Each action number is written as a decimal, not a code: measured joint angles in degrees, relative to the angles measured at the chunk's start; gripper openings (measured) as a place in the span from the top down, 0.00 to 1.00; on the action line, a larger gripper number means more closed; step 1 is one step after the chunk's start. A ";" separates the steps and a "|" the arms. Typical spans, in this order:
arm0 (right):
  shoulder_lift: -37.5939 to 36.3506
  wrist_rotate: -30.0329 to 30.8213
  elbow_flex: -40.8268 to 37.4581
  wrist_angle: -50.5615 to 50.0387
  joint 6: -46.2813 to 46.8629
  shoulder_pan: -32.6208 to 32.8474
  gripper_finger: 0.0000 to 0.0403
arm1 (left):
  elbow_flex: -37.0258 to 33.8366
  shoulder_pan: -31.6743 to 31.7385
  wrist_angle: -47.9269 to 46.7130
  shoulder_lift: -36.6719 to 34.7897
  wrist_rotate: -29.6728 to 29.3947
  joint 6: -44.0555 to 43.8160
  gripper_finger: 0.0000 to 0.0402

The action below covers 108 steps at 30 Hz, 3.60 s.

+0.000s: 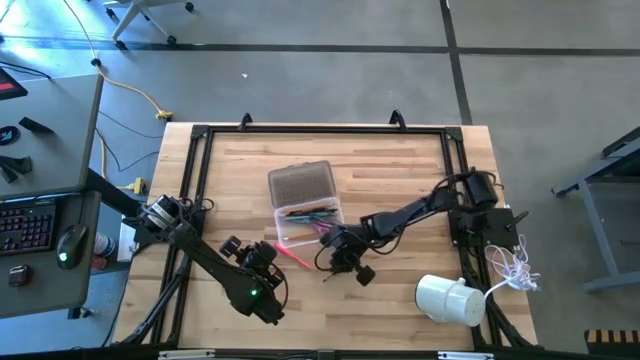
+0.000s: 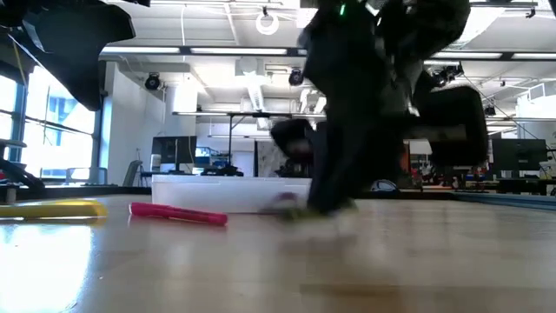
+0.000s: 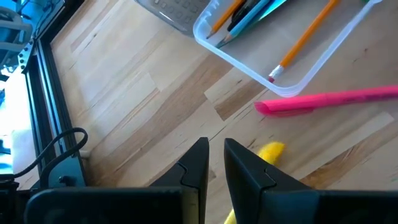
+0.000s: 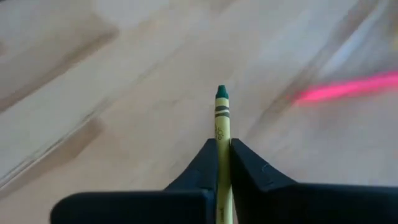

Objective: Pick & place school supplies into a supply box
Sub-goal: Put the green crayon into the gray supply box, then put the pink pen into the gray supply box

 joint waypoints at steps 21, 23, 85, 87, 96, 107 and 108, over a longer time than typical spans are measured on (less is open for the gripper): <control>-1.66 9.83 0.35 14.37 4.20 -14.63 0.91 | 0.00 0.00 0.02 -0.02 -0.02 0.00 0.78; -0.22 11.08 0.35 14.33 4.16 -14.63 0.85 | 0.00 0.00 0.00 -0.02 -0.02 0.00 0.78; 18.61 43.28 18.51 5.40 42.83 6.54 0.76 | 4.24 3.67 -0.04 -0.02 1.62 6.91 0.78; 18.64 42.29 18.50 5.30 42.67 6.46 0.82 | 4.24 3.67 -0.04 -0.02 1.53 6.91 0.78; 16.60 35.78 18.22 5.26 35.92 6.59 0.93 | 4.28 3.65 0.00 -0.02 1.48 6.88 0.78; 0.79 43.46 18.12 -8.11 26.18 8.27 0.96 | 4.31 3.67 0.03 -0.02 2.32 7.59 0.78; -0.30 45.46 18.12 -8.86 23.91 7.97 0.95 | 4.31 3.67 0.04 -0.02 2.31 8.00 0.78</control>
